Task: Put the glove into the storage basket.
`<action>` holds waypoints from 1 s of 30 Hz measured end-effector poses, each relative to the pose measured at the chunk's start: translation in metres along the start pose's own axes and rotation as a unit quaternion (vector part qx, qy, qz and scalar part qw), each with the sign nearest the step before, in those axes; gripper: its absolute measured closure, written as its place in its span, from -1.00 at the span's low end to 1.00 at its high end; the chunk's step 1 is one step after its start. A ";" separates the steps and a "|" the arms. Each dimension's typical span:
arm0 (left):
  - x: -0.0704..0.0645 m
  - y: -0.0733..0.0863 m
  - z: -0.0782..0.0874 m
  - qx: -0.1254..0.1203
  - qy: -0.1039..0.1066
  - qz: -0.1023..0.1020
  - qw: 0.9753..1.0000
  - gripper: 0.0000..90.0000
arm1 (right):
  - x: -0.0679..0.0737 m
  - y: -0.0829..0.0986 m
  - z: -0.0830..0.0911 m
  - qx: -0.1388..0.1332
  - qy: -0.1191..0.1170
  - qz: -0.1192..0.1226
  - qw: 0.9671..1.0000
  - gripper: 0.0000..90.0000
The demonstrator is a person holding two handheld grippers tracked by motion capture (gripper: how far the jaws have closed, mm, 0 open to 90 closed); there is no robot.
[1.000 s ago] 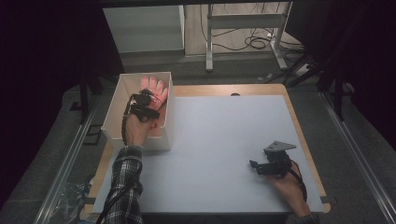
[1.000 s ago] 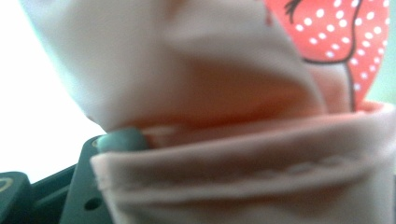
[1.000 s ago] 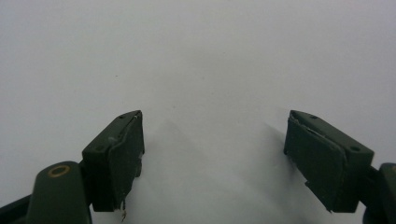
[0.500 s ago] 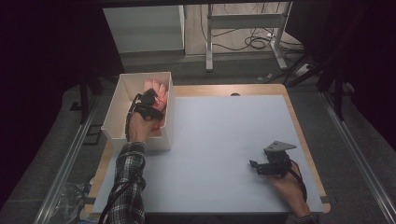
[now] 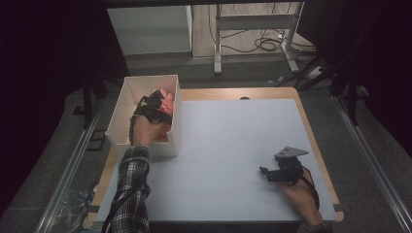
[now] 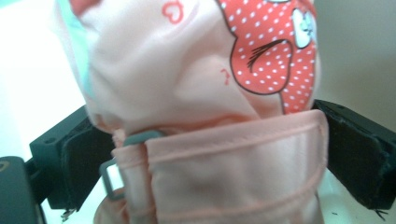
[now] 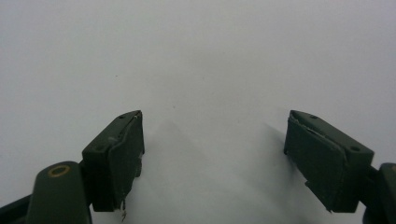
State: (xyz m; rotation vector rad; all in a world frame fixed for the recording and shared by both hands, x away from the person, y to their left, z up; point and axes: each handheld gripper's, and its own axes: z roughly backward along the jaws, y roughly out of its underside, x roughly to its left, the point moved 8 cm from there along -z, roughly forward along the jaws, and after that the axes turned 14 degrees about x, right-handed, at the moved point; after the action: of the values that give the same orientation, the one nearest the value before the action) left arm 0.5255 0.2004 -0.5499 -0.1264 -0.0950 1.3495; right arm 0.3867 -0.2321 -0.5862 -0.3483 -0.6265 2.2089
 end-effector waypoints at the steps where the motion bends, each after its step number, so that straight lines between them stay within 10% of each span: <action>1: 0.000 0.001 0.002 -0.002 -0.001 0.000 1.000 -0.91 | 0.000 0.000 0.000 0.000 0.000 0.000 1.000 -0.55; 30: 0.005 0.019 0.049 -0.101 0.001 -0.028 0.995 -0.94 | 0.000 0.000 0.000 0.000 0.000 0.000 1.000 -0.55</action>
State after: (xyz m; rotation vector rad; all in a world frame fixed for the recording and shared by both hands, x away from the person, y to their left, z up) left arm 0.5015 0.2108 -0.5043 -0.2927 -0.2320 1.2827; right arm 0.3866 -0.2321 -0.5863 -0.3484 -0.6254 2.2087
